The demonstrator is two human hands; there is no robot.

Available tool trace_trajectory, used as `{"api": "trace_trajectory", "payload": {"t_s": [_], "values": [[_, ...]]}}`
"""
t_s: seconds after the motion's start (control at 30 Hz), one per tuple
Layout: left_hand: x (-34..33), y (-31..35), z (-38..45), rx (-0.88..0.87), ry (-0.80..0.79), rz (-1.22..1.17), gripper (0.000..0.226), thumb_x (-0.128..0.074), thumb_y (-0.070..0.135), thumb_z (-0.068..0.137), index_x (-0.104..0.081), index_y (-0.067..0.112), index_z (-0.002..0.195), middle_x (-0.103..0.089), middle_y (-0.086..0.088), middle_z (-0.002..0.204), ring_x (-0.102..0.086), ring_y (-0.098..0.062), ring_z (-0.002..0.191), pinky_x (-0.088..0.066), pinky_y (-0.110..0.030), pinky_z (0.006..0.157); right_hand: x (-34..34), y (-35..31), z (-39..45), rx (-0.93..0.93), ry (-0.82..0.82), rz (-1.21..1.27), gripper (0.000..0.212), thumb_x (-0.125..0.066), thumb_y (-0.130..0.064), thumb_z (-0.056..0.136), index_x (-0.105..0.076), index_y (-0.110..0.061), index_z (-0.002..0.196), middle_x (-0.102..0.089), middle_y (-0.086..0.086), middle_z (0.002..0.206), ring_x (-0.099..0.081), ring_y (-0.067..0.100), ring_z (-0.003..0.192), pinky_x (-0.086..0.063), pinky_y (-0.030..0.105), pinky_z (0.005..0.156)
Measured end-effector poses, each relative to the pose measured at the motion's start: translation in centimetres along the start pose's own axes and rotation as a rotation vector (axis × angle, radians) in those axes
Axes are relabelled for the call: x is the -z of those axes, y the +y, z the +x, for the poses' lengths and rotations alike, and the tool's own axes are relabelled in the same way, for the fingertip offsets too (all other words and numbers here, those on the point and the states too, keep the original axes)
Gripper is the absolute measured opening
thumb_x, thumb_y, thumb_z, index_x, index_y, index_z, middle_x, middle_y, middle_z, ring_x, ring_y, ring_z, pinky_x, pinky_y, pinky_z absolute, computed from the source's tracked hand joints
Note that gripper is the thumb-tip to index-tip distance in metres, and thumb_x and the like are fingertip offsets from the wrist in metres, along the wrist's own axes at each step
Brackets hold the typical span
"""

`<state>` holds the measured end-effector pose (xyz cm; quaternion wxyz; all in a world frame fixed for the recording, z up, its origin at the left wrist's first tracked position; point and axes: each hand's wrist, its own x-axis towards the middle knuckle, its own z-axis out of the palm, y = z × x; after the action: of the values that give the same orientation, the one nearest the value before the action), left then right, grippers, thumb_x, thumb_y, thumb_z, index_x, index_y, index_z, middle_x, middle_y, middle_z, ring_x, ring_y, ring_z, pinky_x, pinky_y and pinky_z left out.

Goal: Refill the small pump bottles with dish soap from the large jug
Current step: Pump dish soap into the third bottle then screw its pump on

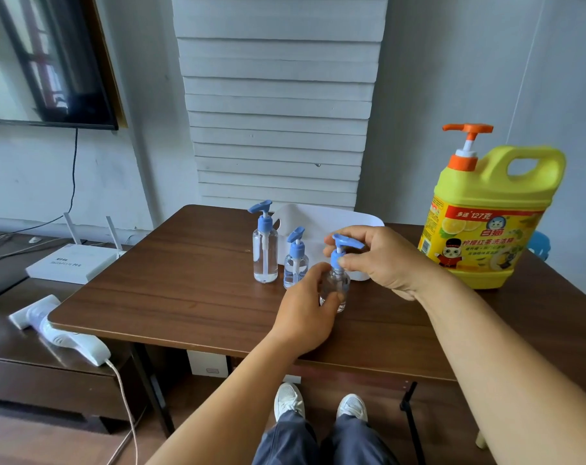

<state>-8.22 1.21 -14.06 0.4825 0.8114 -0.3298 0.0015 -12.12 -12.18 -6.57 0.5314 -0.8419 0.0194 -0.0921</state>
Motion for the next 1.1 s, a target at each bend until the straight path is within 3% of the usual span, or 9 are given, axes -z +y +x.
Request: {"api": "trace_trajectory", "payload": {"t_s": [0.07,0.23,0.4,0.5,0.6,0.73,0.87,1.0,1.1], "values": [[0.0,0.0,0.0,-0.004,-0.002,-0.003,0.037,-0.053,0.020,0.090,-0.046,0.026,0.127,-0.062,0.011,0.104,-0.058,-0.007,0.095,-0.048,-0.023,0.085,0.1,0.2,0.1,-0.022,0.008,0.024,0.033,-0.061,0.005,0.082,-0.064,-0.022,0.099,-0.069,0.007,0.107,-0.065,0.017,0.100,-0.052,0.022,0.087],[0.0,0.0,0.0,-0.003,-0.005,0.002,0.038,-0.054,0.022,0.091,-0.046,0.027,0.127,-0.063,0.010,0.107,-0.058,-0.007,0.096,-0.048,-0.023,0.084,0.1,0.7,-0.1,-0.038,0.037,-0.059,0.021,-0.063,0.000,0.084,-0.070,-0.011,0.100,-0.069,-0.006,0.089,-0.065,0.011,0.089,-0.053,0.012,0.073],[0.1,0.1,-0.1,-0.007,0.001,0.001,0.037,-0.054,0.021,0.090,-0.047,0.027,0.126,-0.064,0.009,0.105,-0.059,-0.009,0.095,-0.048,-0.025,0.084,0.3,1.0,-0.1,-0.059,0.106,-0.194,0.009,-0.075,-0.013,0.076,-0.071,-0.015,0.084,-0.072,0.002,0.087,-0.064,0.014,0.083,-0.055,0.035,0.086],[0.1,0.1,-0.1,-0.005,0.003,-0.004,0.036,-0.054,0.021,0.090,-0.047,0.026,0.125,-0.064,0.008,0.108,-0.059,-0.010,0.097,-0.049,-0.026,0.086,0.2,1.1,0.0,-0.082,0.143,-0.292,0.016,-0.079,-0.027,0.071,-0.065,-0.020,0.074,-0.062,-0.003,0.072,-0.056,0.012,0.071,-0.051,0.034,0.075],[0.1,0.1,-0.1,-0.012,0.005,-0.002,0.037,-0.054,0.021,0.090,-0.047,0.026,0.126,-0.064,0.008,0.111,-0.058,-0.008,0.097,-0.048,-0.023,0.085,0.0,0.8,-0.3,-0.059,0.058,-0.120,0.013,-0.075,-0.013,0.076,-0.070,-0.025,0.080,-0.065,0.002,0.081,-0.059,0.014,0.080,-0.052,0.033,0.085],[-0.1,0.0,0.0,-0.009,0.021,0.003,0.039,-0.055,0.021,0.090,-0.047,0.025,0.127,-0.063,0.008,0.112,-0.058,-0.008,0.099,-0.046,-0.021,0.085,-0.6,0.8,-0.1,-0.080,0.226,-0.356,0.028,-0.080,-0.038,0.069,-0.062,-0.017,0.075,-0.061,-0.006,0.070,-0.054,0.009,0.064,-0.044,0.024,0.058],[-0.1,-0.1,0.1,-0.012,0.007,0.007,0.039,-0.056,0.022,0.089,-0.048,0.024,0.127,-0.064,0.006,0.111,-0.058,-0.009,0.098,-0.045,-0.020,0.083,-0.4,0.8,-0.4,-0.083,0.077,-0.113,0.015,-0.076,-0.018,0.075,-0.068,-0.023,0.086,-0.070,-0.003,0.088,-0.064,0.013,0.084,-0.055,0.029,0.084],[-0.2,-0.2,0.2,-0.007,0.012,0.002,0.037,-0.057,0.023,0.089,-0.049,0.023,0.125,-0.065,0.007,0.108,-0.059,-0.009,0.098,-0.048,-0.023,0.085,-0.2,1.2,0.3,-0.131,0.160,-0.211,0.023,-0.081,-0.031,0.069,-0.067,-0.015,0.078,-0.065,-0.002,0.077,-0.060,0.011,0.075,-0.053,0.034,0.081],[-0.1,-0.2,0.2,-0.012,0.015,0.003,0.038,-0.056,0.023,0.089,-0.048,0.024,0.126,-0.065,0.007,0.107,-0.059,-0.009,0.097,-0.049,-0.024,0.085,-0.3,1.2,0.1,-0.126,0.069,-0.005,0.012,-0.076,-0.009,0.074,-0.070,-0.014,0.084,-0.070,0.008,0.091,-0.064,0.016,0.088,-0.052,0.036,0.094]]}}
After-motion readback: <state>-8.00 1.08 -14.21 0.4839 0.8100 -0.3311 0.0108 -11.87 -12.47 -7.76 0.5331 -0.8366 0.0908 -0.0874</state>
